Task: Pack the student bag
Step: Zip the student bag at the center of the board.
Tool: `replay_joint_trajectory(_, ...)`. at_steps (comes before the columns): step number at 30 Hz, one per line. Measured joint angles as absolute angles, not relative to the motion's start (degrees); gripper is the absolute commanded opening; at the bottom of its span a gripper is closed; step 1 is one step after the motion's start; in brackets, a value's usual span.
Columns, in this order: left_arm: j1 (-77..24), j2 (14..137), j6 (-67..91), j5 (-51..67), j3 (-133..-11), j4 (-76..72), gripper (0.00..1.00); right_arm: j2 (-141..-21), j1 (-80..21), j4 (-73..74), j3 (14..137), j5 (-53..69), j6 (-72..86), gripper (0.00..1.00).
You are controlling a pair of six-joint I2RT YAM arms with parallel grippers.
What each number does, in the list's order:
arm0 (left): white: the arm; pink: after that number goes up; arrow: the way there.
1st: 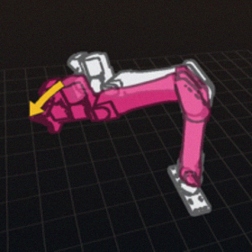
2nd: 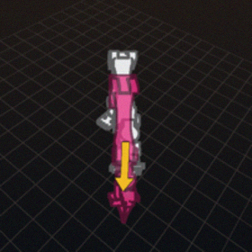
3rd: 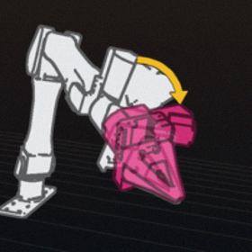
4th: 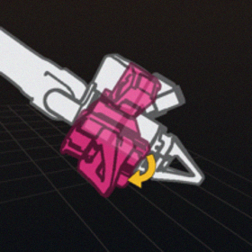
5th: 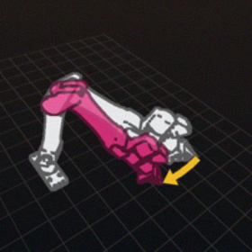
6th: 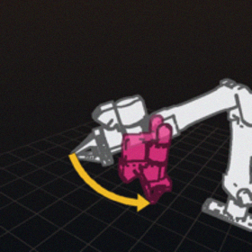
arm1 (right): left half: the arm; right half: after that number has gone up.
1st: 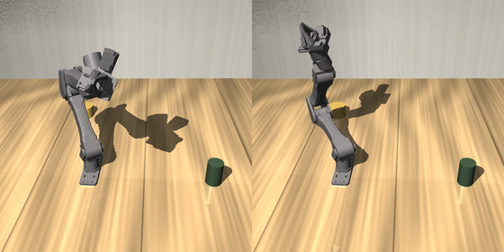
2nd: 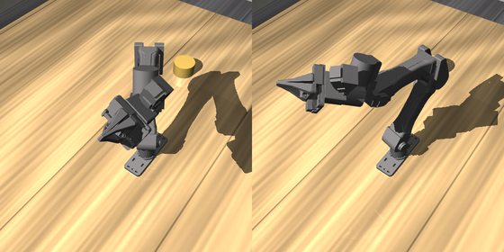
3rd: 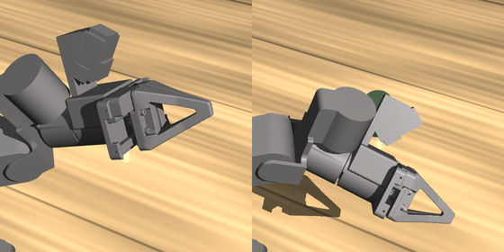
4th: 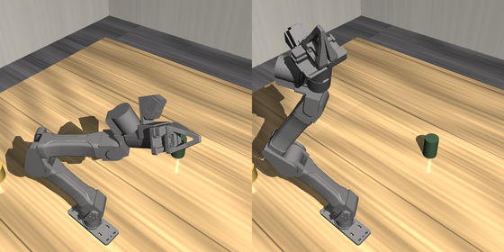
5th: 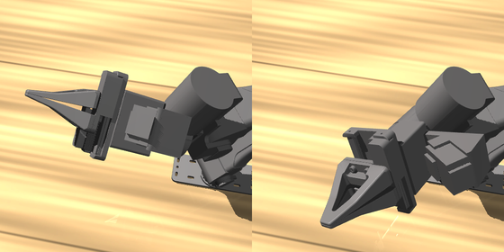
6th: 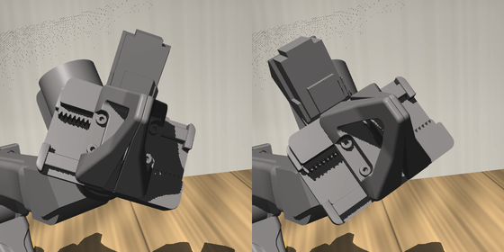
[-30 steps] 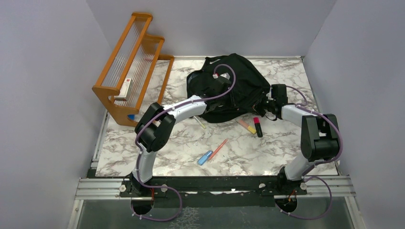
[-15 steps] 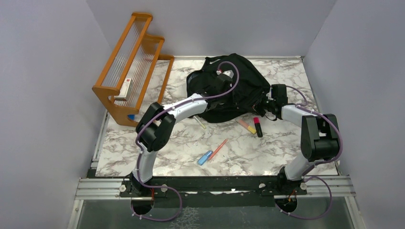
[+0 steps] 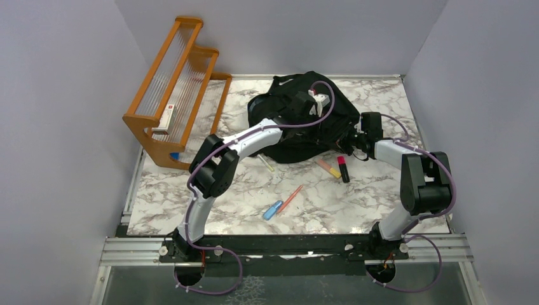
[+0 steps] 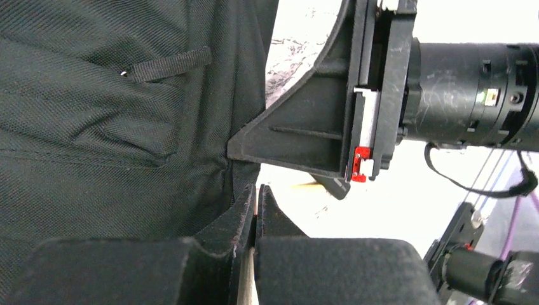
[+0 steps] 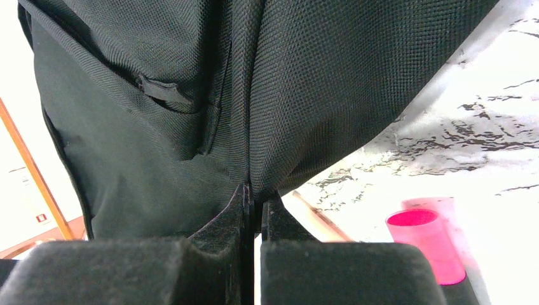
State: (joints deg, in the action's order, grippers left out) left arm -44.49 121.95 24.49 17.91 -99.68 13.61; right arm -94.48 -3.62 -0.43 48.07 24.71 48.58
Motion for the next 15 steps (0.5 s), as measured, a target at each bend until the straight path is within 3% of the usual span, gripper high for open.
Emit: replay_joint_trajectory(15,-44.5,118.5,9.8,20.3,-99.1,20.8,0.00,-94.5,-2.9,-1.3,48.2,25.8,48.6,0.01)
